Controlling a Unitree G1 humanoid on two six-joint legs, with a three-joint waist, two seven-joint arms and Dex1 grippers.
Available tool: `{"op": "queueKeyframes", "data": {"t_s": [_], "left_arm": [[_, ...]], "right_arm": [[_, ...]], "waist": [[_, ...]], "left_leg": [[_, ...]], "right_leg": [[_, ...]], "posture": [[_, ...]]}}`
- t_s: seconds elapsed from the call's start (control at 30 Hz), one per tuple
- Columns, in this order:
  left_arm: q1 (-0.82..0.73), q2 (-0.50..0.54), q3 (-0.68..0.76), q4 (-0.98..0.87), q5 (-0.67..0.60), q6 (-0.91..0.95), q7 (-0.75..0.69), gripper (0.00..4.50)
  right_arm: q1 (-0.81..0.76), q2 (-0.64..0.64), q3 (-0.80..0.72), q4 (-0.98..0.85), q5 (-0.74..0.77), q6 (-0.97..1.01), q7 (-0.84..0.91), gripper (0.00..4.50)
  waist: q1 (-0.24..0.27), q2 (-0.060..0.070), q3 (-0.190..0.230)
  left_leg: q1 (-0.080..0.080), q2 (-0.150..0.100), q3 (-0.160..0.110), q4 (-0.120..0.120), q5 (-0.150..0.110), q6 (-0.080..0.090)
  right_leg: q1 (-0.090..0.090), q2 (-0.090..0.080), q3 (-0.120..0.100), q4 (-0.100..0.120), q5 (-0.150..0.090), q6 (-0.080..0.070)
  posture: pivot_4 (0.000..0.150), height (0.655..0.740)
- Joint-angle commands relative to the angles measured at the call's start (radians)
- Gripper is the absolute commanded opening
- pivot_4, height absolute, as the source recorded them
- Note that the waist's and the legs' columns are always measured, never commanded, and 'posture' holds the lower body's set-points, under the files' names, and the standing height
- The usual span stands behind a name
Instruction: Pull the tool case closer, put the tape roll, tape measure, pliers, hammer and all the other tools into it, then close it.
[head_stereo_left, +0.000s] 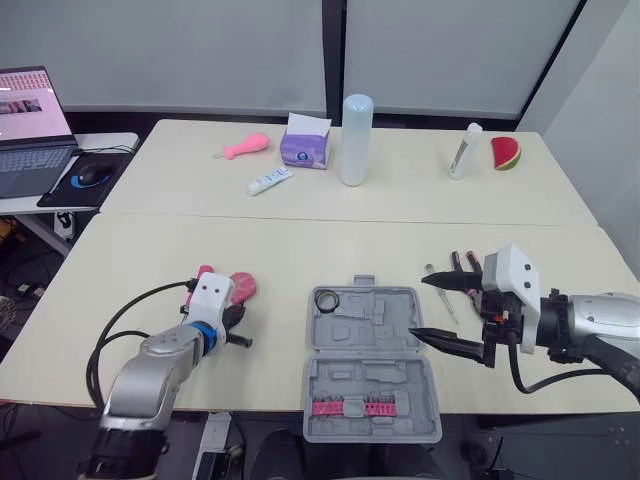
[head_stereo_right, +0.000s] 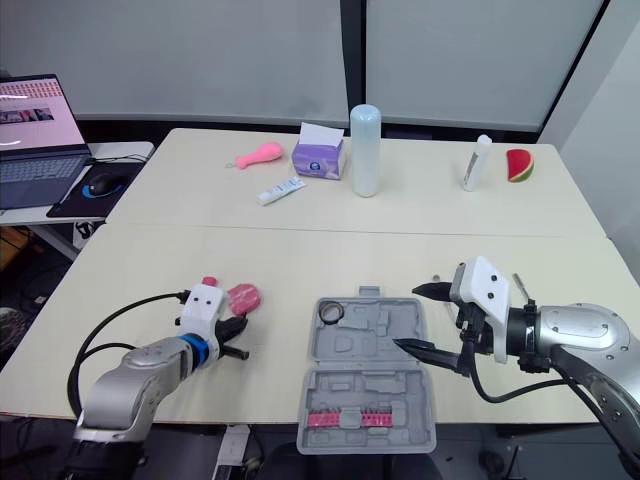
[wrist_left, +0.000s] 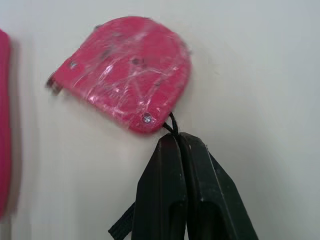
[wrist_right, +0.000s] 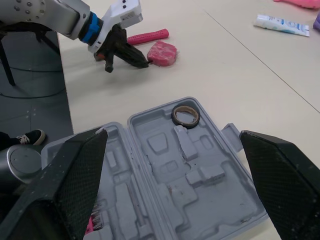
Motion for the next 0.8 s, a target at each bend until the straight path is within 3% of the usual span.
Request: {"op": "queueKeyframes", "data": {"t_s": [0.03, 0.33, 0.8], "left_arm": [[0.068, 0.077, -0.047, -0.070, -0.012, -0.042, -0.120, 0.01], [0.241, 0.236, -0.057, -0.144, -0.028, -0.124, -0.302, 0.01], [0.379, 0.326, 0.045, -0.149, -0.033, -0.201, -0.385, 0.01]], "right_arm": [[0.015, -0.018, -0.033, -0.039, 0.022, -0.008, 0.020, 4.50], [0.045, -0.035, -0.036, -0.068, 0.043, -0.002, 0.027, 4.50], [0.052, -0.092, 0.014, -0.099, 0.002, -0.040, 0.101, 4.50]], "waist": [[0.000, 0.000, 0.000], [-0.002, 0.001, 0.001], [-0.006, 0.002, 0.002]], "left_leg": [[0.000, 0.000, 0.000, 0.000, 0.000, 0.000], [0.000, 0.000, 0.000, -0.001, 0.000, 0.000], [0.000, 0.000, 0.000, -0.002, -0.002, 0.004]], "right_leg": [[0.000, 0.000, 0.000, 0.000, 0.000, 0.000], [0.000, 0.000, 0.000, -0.001, 0.000, 0.000], [-0.001, 0.000, 0.000, -0.002, 0.000, 0.000]], "posture": [[0.150, 0.7075], [0.150, 0.7075], [0.150, 0.7075]]}}
